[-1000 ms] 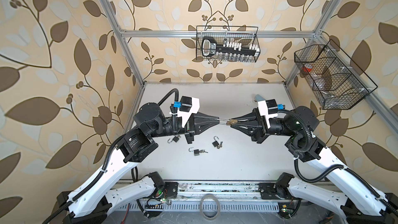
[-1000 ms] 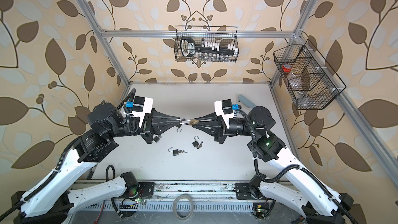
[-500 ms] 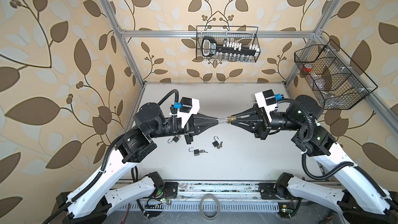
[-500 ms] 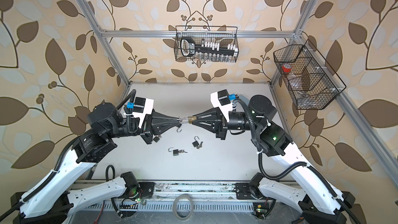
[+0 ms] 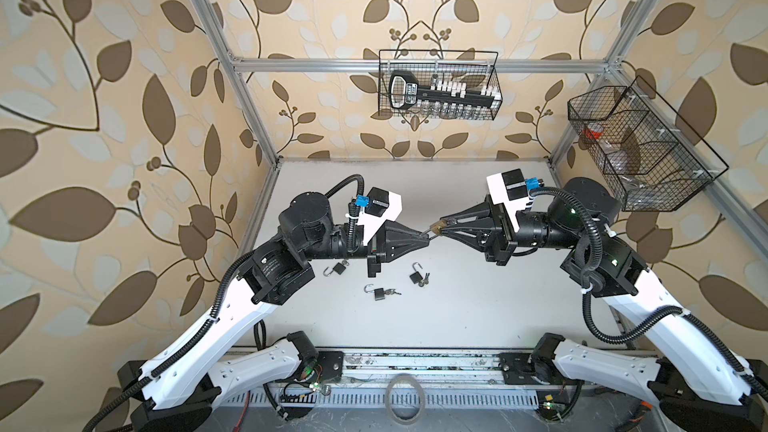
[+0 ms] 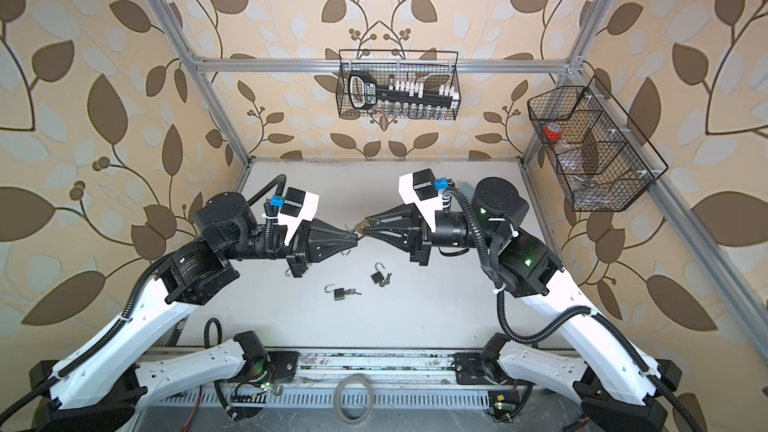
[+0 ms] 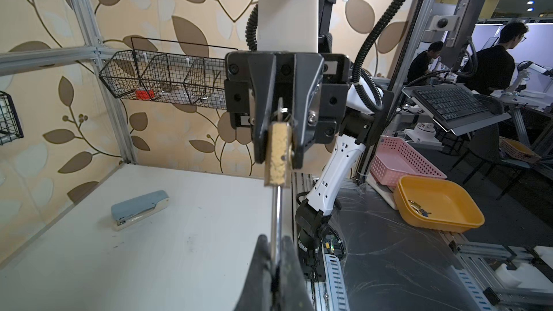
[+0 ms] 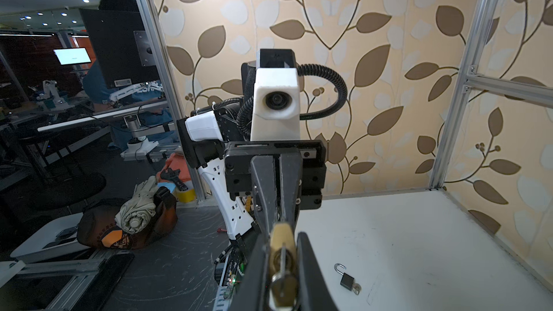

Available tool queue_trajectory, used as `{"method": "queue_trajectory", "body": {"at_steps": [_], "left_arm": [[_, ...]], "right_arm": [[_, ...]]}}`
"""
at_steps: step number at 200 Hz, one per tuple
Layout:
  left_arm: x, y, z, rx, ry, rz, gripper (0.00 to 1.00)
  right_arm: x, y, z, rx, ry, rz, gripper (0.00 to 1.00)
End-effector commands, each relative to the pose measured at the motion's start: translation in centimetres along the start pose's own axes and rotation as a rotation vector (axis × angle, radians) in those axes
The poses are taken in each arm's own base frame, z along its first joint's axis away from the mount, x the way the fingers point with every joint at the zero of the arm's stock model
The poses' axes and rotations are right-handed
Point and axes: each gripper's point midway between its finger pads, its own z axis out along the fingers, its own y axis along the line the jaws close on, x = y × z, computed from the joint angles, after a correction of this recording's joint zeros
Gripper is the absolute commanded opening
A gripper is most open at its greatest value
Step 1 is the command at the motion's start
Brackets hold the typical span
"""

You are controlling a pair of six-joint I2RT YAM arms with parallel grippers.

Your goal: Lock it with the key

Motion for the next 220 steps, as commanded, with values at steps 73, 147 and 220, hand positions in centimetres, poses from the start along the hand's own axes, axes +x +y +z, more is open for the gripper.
{"method": "queue_trajectory", "body": {"at_steps": [73, 147, 220], "left_arm": [[0.0, -1.9, -0.5, 0.046, 0.033, -0.023, 0.00], [-0.3, -3.6, -2.2, 0.063, 0.058, 0.014, 0.00], [-0.7, -4.4, -2.2, 0.111, 0.093, 0.013, 0.00]], "right_arm": [[3.2, -2.2, -0.8, 0.090, 0.099, -0.115, 0.00], [1.7, -1.2, -3.3, 0.070, 0.070, -0.161, 0.00], [3.5, -1.8, -2.6, 0.050, 0.115, -0.162, 0.00]]}}
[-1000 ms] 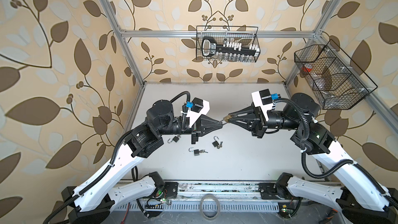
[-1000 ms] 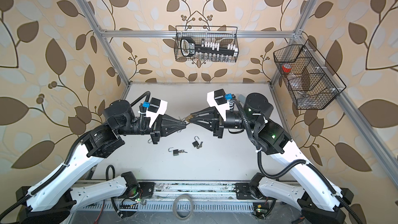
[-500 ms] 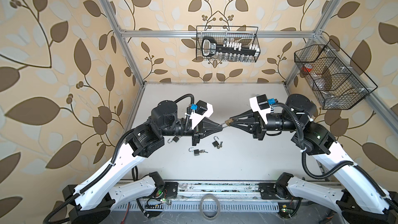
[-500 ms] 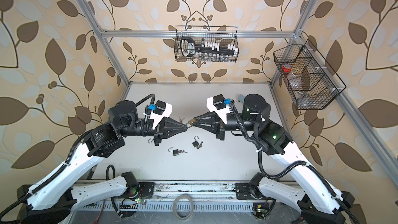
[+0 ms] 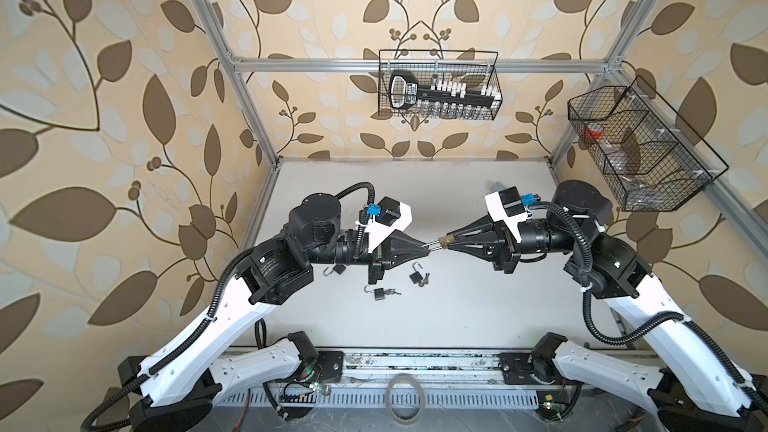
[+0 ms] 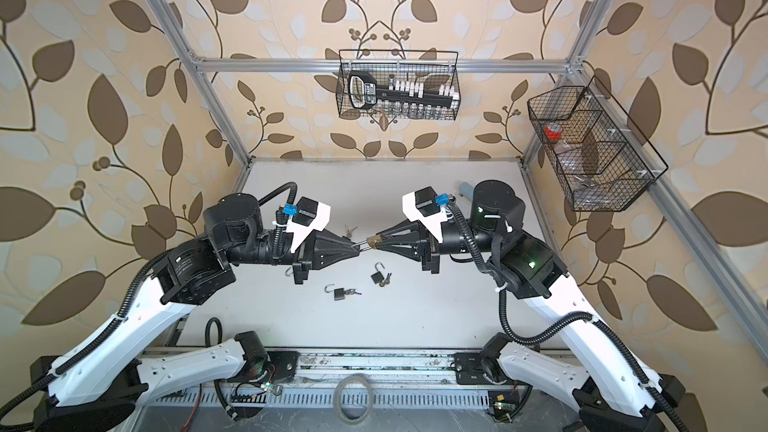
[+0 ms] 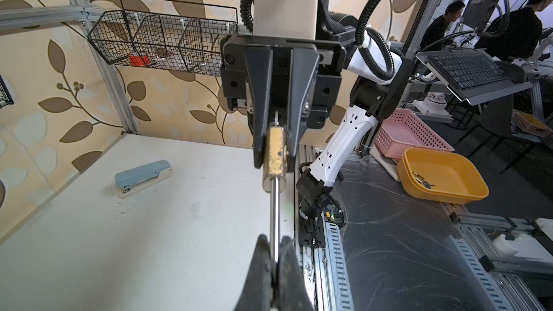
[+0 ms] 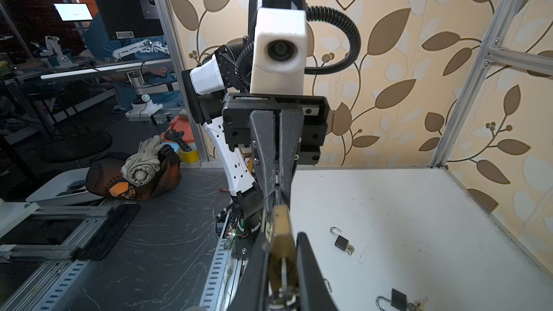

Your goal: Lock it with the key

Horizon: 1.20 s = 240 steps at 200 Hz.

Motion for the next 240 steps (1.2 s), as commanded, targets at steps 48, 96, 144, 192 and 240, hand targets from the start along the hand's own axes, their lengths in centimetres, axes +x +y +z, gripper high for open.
{"method": "queue_trajectory", "body": {"at_steps": [48, 96, 144, 192, 240], "left_arm": [[-2.4, -4.0, -1.0, 0.200, -0.023, -0.017, 0.00], [-2.6, -3.7, -0.9, 0.189, -0.038, -0.006, 0.00], [-2.6, -3.4, -0.6, 0.177, -0.034, -0.004, 0.00], [-3.1, -1.7, -0.4, 0.080, -0.037, 0.046, 0.00], [-4.1, -0.3, -0.4, -0.001, -0.066, 0.100, 0.00]], "right_arm": [[2.5, -1.8, 1.6, 0.041, 0.065, -0.073, 0.00], [5.0, -2.1, 1.7, 0.074, 0.120, -0.202, 0.00], [4.7, -1.9, 1.8, 0.056, 0.101, -0.280, 0.00], [4.0, 0.9, 4.3, -0.096, 0.032, -0.020, 0.00], [4.7, 1.3, 5.4, -0.099, 0.040, 0.135, 0.00]]}}
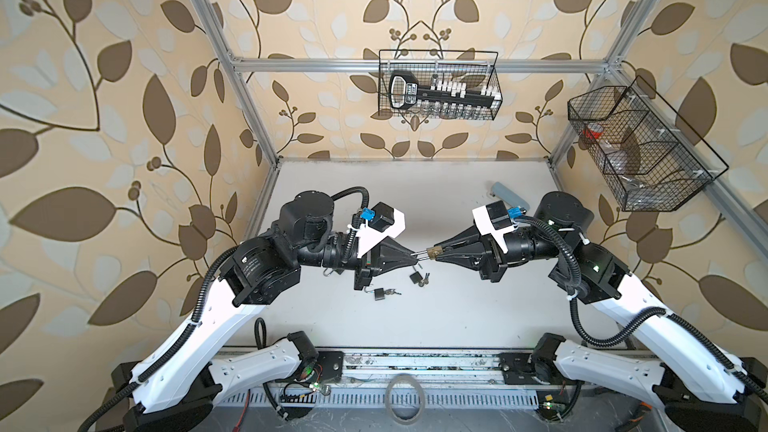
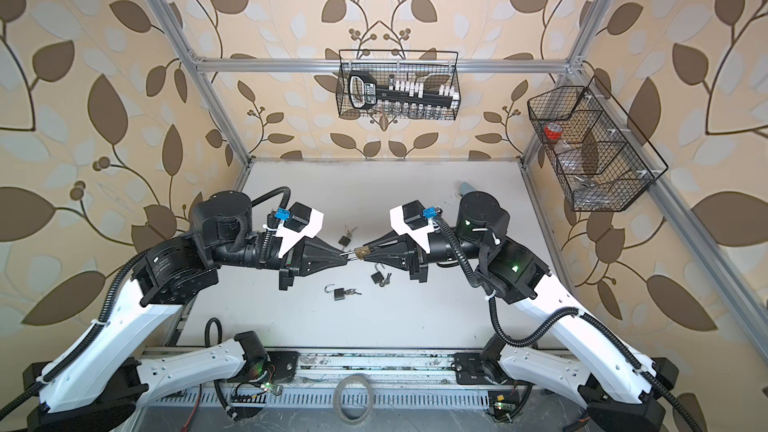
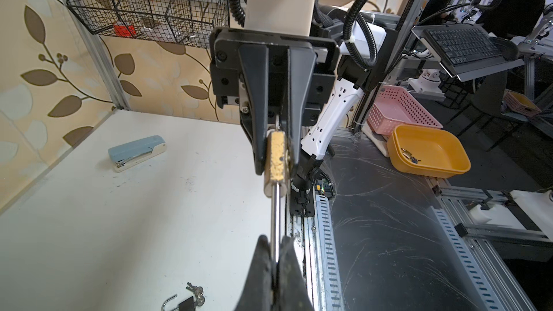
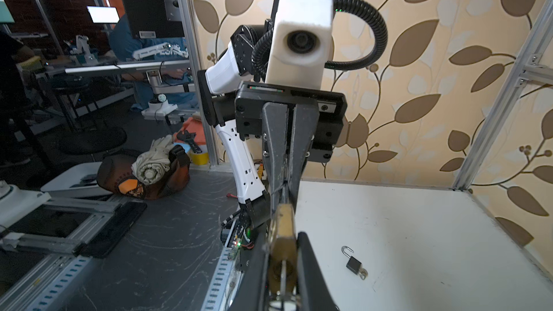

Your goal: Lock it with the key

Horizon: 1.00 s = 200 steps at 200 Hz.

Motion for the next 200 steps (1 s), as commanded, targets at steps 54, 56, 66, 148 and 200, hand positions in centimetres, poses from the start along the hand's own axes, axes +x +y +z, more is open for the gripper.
{"method": "queue_trajectory", "body": {"at_steps": [54, 56, 66, 148, 200], "left_arm": [[-6.7, 0.5, 0.0, -0.018, -0.199, 0.126, 0.00], [-6.7, 0.4, 0.0, -0.015, -0.202, 0.125, 0.00], [-7.1, 0.2, -0.1, -0.005, -0.217, 0.127, 0.00], [-8.1, -0.6, 0.0, 0.058, -0.267, 0.109, 0.00], [-8.7, -1.3, -1.1, 0.051, -0.287, 0.122, 0.00]], "right_arm": [[7.0, -1.5, 3.6, 0.013, 0.184, 0.179, 0.00], [7.1, -1.5, 3.7, 0.014, 0.190, 0.177, 0.00], [8.1, -1.7, 3.8, 0.026, 0.220, 0.169, 0.00], [9.3, -1.5, 4.7, 0.030, 0.245, 0.070, 0.00], [7.2, -1.9, 1.8, 0.022, 0.183, 0.058, 0.00]]}}
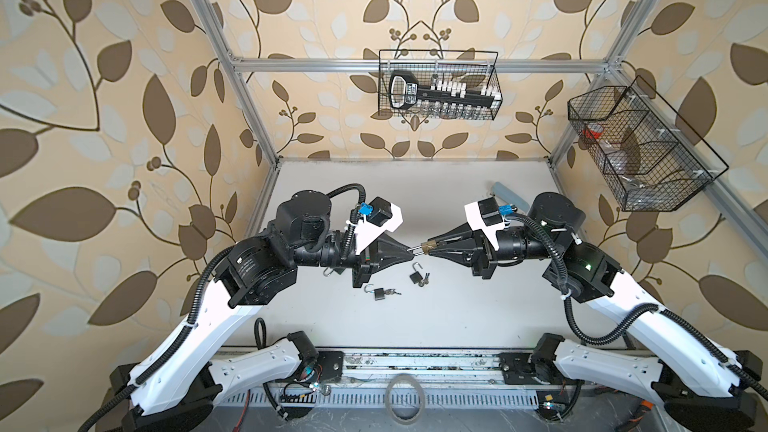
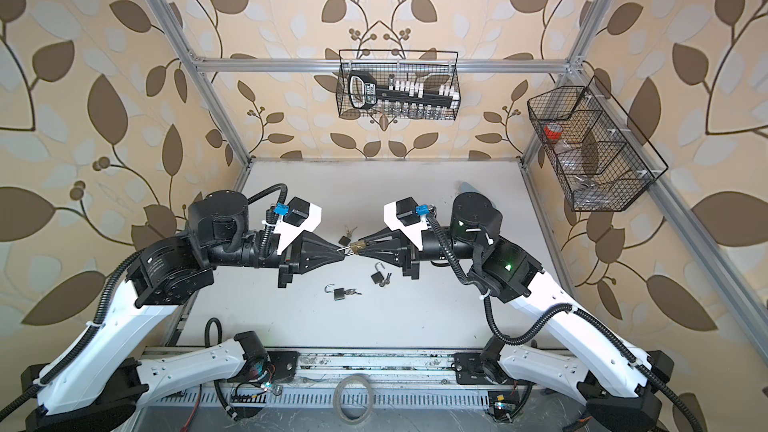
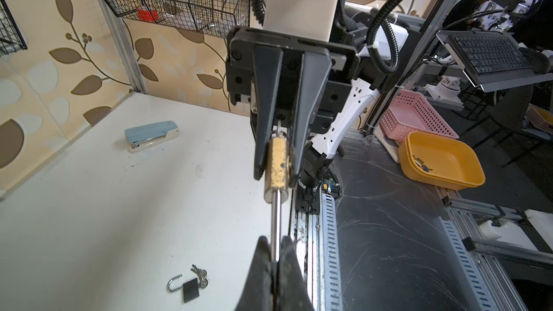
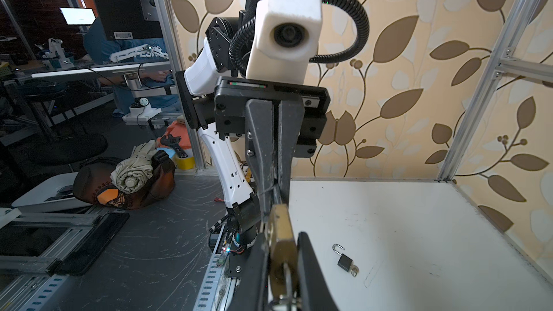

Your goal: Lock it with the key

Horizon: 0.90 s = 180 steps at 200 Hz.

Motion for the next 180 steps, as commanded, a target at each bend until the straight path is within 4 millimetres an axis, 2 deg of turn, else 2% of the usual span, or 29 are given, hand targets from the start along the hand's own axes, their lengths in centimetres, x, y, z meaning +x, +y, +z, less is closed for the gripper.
{"method": "queue_trajectory", "body": {"at_steps": [1, 10, 30, 45, 58, 82, 114, 127, 136, 152, 154, 162, 180], "left_arm": [[-8.4, -2.7, -1.0, 0.116, -0.297, 0.166, 0.00], [-8.3, -2.6, -0.5, 0.135, -0.287, 0.158, 0.00], [-8.2, -3.2, 1.9, 0.245, -0.267, 0.130, 0.00], [-7.8, -3.2, 2.8, 0.252, -0.256, 0.129, 0.00], [-7.6, -3.1, 2.2, 0.218, -0.274, 0.145, 0.00], [-7.1, -2.8, 1.3, 0.147, -0.265, 0.152, 0.00], [-6.6, -2.6, -0.3, 0.071, -0.261, 0.170, 0.00], [-6.5, -2.7, -0.6, 0.060, -0.255, 0.176, 0.00], [-6.4, -2.8, -0.7, 0.060, -0.254, 0.175, 0.16], [-6.3, -2.8, -0.7, 0.065, -0.259, 0.170, 0.34], [-6.3, -2.8, -0.7, 0.064, -0.260, 0.170, 0.40], [-6.3, -2.8, -0.8, 0.064, -0.259, 0.169, 0.52], [-6.2, -2.7, -1.0, 0.044, -0.264, 0.169, 0.57]], "right_arm": [[6.5, -0.3, 1.5, -0.045, 0.172, 0.065, 0.00], [7.0, -0.1, 2.1, -0.049, 0.182, 0.068, 0.00], [8.5, 1.6, 5.1, -0.086, 0.224, 0.049, 0.00], [8.8, 1.6, 5.5, -0.089, 0.231, 0.058, 0.00], [8.4, 0.7, 4.4, -0.036, 0.212, 0.048, 0.00], [6.3, -0.9, 1.4, 0.001, 0.135, 0.072, 0.00], [3.7, -1.7, -2.2, 0.050, 0.062, 0.031, 0.00], [2.6, -1.6, -3.0, 0.051, 0.035, 0.021, 0.00], [1.8, -1.4, -3.2, 0.045, 0.018, 0.015, 0.00], [0.5, -0.8, -3.4, 0.024, -0.023, 0.008, 0.00], [0.2, -0.7, -3.5, 0.022, -0.029, 0.004, 0.00], [-0.2, -0.6, -3.6, 0.019, -0.044, -0.001, 0.00], [-1.0, -0.4, -4.0, 0.032, -0.063, -0.020, 0.00]]}}
